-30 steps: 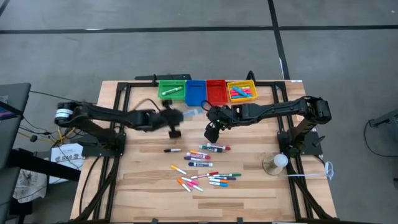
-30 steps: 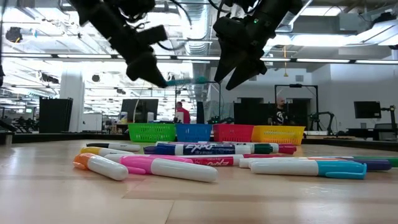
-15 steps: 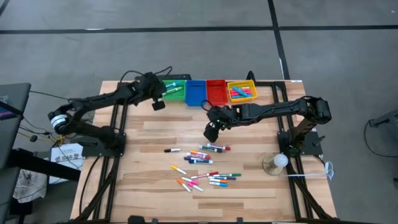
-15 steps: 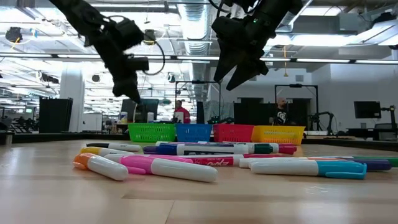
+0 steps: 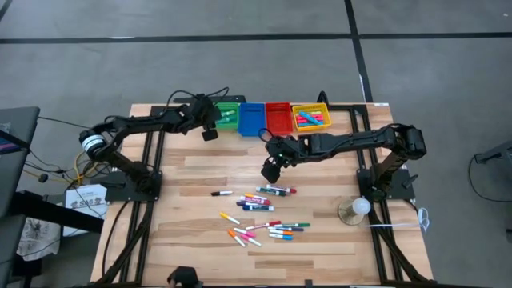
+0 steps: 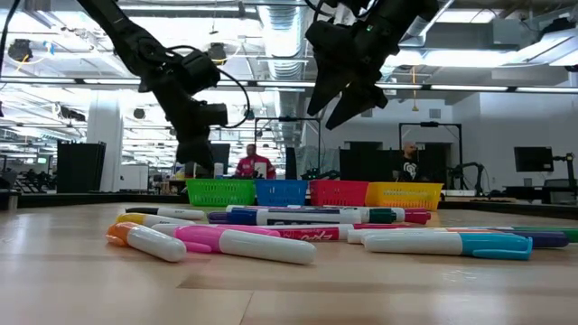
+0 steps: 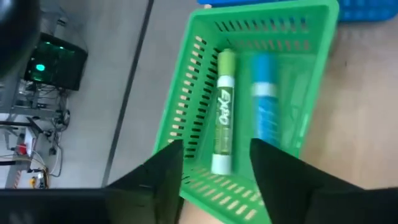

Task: Pick & Place Markers
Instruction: Put the large light blue marker pen into the green bin, then put the large red marker pen into the green bin

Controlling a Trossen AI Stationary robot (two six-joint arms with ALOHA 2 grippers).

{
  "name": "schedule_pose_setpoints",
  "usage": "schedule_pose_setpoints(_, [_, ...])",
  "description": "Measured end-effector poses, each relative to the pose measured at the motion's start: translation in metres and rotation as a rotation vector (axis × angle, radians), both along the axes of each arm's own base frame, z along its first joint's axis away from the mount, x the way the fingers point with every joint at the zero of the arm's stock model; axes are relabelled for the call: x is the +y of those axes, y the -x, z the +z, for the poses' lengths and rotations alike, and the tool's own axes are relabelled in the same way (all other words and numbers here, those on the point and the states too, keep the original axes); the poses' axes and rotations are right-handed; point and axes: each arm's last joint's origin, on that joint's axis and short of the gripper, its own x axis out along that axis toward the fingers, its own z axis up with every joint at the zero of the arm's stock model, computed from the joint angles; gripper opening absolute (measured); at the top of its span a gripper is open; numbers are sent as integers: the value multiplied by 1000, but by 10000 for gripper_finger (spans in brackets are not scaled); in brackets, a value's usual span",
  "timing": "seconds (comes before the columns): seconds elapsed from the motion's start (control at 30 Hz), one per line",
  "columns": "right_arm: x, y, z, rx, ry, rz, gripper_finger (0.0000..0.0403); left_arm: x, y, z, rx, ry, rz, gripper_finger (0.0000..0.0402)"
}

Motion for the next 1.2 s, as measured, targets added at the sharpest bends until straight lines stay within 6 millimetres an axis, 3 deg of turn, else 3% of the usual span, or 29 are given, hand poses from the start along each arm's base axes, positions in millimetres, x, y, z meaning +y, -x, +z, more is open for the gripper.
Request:
schedule_pose_setpoints(0.17, [4,0,0,1,-3,14,260,0,4,9,25,-89,85,233])
schedule_pose_setpoints(0.33, [7,5,-4,67,-22,49,260,-17,7,38,-101,-132,106,241])
schedule_pose_setpoints(0.5, [13,15,-10,191,-95,119,260,-52,9,76,-362,-30,-126,230])
schedule_pose_setpoints(0.67, [27,25,-17,302,-69,215,260,-87,10,101,-544,85,-370,217])
schedule_pose_setpoints(0.93, [39,45,-49,428,-63,263,260,-122,7,111,-586,116,-521,210])
schedule_pose_setpoints(1.2, [42,45,-59,416,-36,319,260,-135,3,111,-595,152,-564,210])
